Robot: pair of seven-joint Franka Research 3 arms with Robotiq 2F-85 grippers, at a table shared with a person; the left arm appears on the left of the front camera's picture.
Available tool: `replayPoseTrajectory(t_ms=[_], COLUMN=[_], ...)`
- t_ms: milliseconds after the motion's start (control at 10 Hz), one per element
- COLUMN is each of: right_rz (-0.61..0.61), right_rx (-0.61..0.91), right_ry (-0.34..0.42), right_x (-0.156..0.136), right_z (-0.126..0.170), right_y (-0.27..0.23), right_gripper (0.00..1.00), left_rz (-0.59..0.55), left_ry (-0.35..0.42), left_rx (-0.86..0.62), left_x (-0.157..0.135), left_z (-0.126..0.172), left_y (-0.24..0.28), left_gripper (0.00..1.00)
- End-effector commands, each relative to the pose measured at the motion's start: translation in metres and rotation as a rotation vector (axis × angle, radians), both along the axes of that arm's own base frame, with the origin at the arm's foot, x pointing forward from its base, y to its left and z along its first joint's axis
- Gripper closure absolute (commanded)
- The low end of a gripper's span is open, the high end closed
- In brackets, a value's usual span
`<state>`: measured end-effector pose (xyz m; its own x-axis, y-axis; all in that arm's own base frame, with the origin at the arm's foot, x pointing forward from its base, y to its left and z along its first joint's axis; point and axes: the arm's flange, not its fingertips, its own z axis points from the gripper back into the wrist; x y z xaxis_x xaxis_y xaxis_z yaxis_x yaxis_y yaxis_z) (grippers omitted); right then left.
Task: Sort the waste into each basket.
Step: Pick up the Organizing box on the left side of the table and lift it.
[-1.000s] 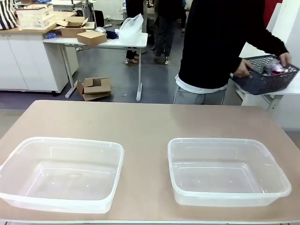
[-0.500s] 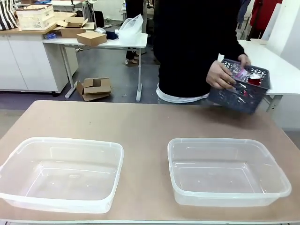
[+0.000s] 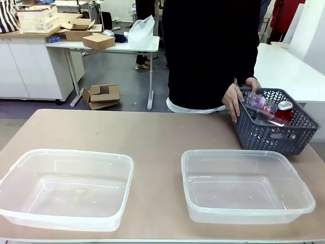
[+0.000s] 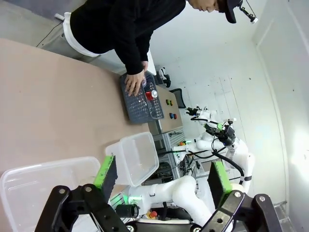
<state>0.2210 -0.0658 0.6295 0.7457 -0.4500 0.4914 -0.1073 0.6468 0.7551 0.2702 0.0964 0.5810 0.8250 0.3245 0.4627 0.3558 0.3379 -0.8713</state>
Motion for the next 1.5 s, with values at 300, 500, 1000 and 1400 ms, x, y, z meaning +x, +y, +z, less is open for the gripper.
replayPoseTrajectory(t_ms=[300, 500, 1000, 1400], right_rz=[0.022, 0.022, 0.118, 0.177], right_rx=[0.007, 0.007, -0.227, -0.446], right_ry=[-0.012, -0.012, 0.135, 0.355], right_x=[0.002, 0.002, 0.056, 0.043], right_z=[0.0, 0.0, -0.026, -0.166], right_y=[-0.002, -0.002, 0.175, 0.36], right_gripper=[0.0, 0.0, 0.0, 0.0], left_rz=[-0.012, -0.012, 0.001, -0.269], left_ry=[-0.033, -0.033, 0.073, 0.092], left_rx=[-0.01, -0.01, 0.908, 1.189], left_x=[0.003, 0.003, -0.003, -0.033], left_z=[0.001, 0.001, 0.01, -0.091], left_y=[0.001, 0.001, 0.004, -0.016], left_gripper=[0.0, 0.0, 0.0, 0.0])
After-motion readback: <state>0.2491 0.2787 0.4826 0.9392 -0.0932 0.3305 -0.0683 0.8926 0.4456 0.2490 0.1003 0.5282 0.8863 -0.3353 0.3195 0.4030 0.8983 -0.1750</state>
